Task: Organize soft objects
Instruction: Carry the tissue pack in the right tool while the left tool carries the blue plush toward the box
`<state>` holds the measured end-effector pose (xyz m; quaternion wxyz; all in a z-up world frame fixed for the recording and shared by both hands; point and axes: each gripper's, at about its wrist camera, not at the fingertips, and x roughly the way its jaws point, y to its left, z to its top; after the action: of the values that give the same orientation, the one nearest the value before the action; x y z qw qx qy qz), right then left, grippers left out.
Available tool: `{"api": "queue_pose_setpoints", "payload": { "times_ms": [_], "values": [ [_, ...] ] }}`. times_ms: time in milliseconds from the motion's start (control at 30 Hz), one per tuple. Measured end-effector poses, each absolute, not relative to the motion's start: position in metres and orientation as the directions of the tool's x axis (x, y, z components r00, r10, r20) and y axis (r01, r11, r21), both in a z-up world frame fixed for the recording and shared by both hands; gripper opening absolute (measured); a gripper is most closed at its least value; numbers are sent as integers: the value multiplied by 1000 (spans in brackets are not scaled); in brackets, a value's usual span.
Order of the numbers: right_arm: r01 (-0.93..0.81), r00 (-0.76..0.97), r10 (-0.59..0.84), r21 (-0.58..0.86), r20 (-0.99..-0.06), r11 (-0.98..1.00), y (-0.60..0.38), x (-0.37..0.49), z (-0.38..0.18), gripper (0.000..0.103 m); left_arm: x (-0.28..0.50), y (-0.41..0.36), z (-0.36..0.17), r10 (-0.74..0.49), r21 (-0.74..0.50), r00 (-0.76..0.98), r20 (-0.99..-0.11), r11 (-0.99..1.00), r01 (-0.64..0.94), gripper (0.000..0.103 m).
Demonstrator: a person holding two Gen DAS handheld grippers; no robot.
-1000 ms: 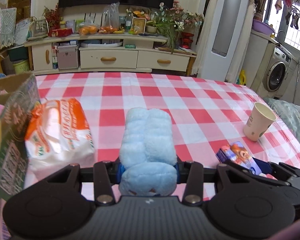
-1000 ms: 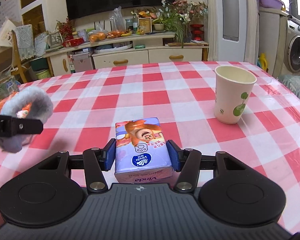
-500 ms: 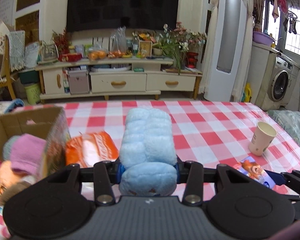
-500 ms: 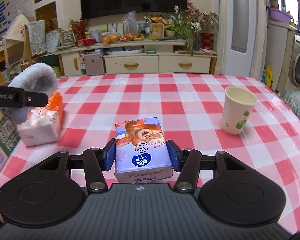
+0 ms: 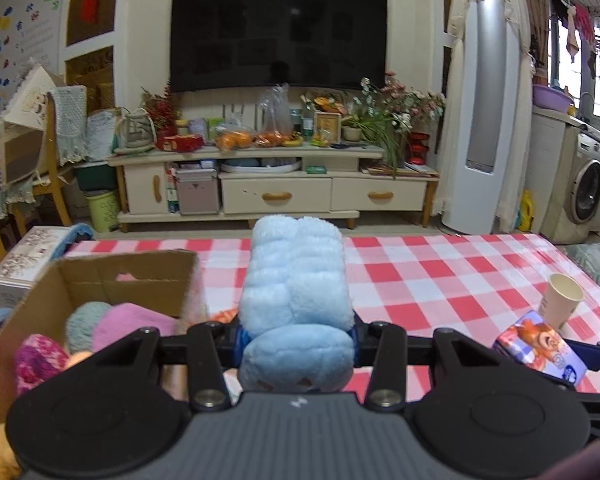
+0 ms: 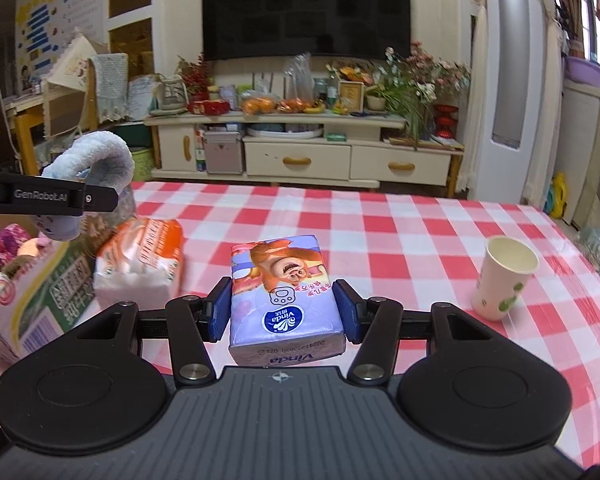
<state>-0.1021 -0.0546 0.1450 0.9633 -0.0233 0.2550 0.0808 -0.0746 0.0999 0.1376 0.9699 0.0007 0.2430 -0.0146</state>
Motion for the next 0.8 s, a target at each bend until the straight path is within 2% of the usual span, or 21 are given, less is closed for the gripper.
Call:
{"api": "queue_pose_setpoints", "payload": {
  "times_ms": [300, 800],
  "values": [
    [-224, 858, 191, -11, -478, 975, -29, -101, 157, 67, -77, 124, 146, 30, 0, 897, -440, 999, -33, 43],
    [-334, 842, 302, 7, -447, 942, 23, -89, 174, 67, -74, 169, 151, 101, -30, 893, -439, 991, -127, 43]
  ]
}}
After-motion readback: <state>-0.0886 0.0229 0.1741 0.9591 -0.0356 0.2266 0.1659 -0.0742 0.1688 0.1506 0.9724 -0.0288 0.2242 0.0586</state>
